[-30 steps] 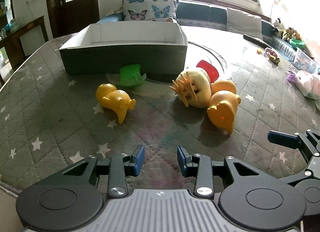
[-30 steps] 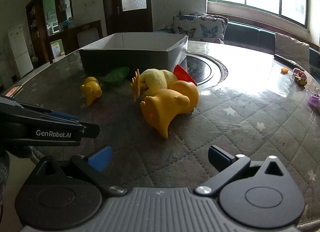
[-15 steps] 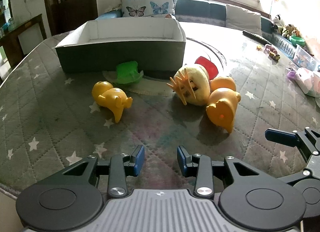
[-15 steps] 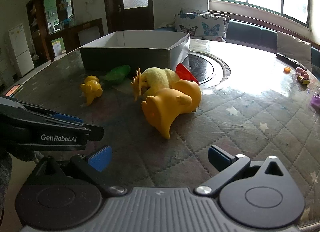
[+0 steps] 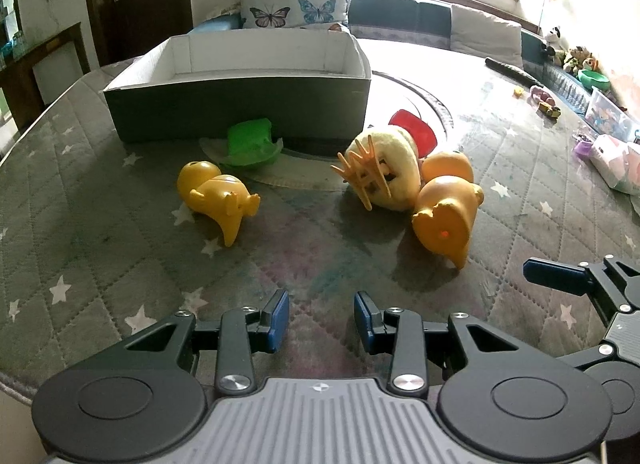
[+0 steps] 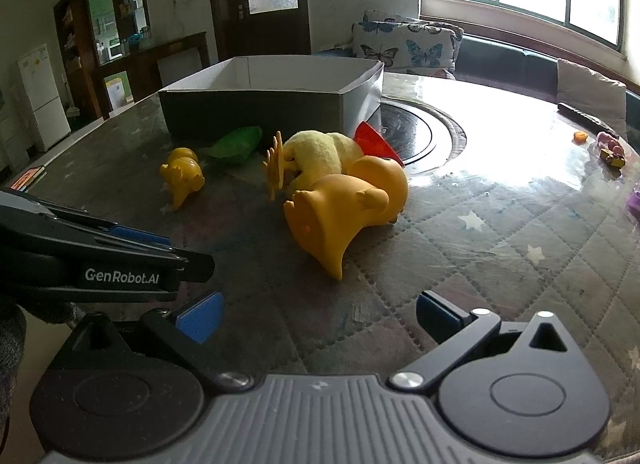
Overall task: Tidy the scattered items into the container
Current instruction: 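Move the left gripper toward the orange rubber duck, then close the left gripper around the orange rubber duck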
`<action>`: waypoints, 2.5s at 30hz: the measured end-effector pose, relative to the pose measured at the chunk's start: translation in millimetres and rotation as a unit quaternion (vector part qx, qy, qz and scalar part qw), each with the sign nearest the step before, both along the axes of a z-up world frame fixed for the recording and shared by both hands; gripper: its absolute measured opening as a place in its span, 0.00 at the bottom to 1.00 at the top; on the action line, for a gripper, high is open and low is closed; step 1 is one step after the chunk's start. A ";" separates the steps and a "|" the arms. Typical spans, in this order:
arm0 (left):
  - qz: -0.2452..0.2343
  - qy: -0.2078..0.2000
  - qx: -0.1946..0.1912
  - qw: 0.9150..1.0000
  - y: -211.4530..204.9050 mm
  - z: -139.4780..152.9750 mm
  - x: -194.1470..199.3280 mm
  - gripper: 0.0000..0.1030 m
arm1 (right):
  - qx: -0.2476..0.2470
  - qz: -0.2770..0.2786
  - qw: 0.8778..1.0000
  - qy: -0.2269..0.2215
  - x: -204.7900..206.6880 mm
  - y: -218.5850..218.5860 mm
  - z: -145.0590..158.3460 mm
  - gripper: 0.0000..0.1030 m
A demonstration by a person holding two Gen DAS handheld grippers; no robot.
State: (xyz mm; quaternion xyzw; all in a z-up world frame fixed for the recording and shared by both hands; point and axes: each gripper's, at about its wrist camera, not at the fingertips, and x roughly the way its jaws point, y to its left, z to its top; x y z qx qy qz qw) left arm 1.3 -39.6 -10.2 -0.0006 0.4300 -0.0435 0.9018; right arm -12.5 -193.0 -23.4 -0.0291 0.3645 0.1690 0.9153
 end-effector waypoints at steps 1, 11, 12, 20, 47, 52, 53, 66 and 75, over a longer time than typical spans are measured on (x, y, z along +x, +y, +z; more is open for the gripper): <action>0.000 0.000 0.000 1.000 -0.1 0.1 0.5 0.37 | 0.000 0.000 1.000 0.000 0.4 0.0 0.0 1.00; -0.002 0.004 0.000 1.000 -0.8 0.2 5.2 0.37 | 0.001 0.003 1.000 0.001 4.1 0.2 0.3 1.00; -0.002 0.004 -0.001 1.000 -0.8 0.2 5.1 0.37 | 0.001 0.003 1.000 0.001 4.3 0.3 0.3 1.00; -0.004 0.005 -0.002 1.000 -2.1 1.3 10.6 0.37 | 0.003 0.005 1.000 0.002 8.7 0.7 0.4 1.00; -0.019 0.011 -0.016 1.000 -7.5 11.5 34.6 0.37 | 0.010 0.002 1.000 0.001 31.5 -3.7 2.3 1.00; -0.022 0.014 -0.026 0.999 -8.2 13.5 36.8 0.37 | 0.010 0.001 1.000 0.002 34.1 -4.3 1.9 0.99; -0.023 0.015 -0.027 0.999 -8.1 13.9 37.1 0.37 | 0.010 0.001 1.000 0.003 34.8 -4.4 1.6 0.99; -0.037 0.015 -0.047 0.998 -13.3 23.2 38.1 0.37 | 0.003 -0.017 1.000 0.008 41.8 -12.9 0.2 0.90; -0.062 0.014 -0.062 0.996 -22.5 29.0 39.2 0.37 | -0.008 -0.029 0.999 0.009 42.5 -19.7 0.0 0.86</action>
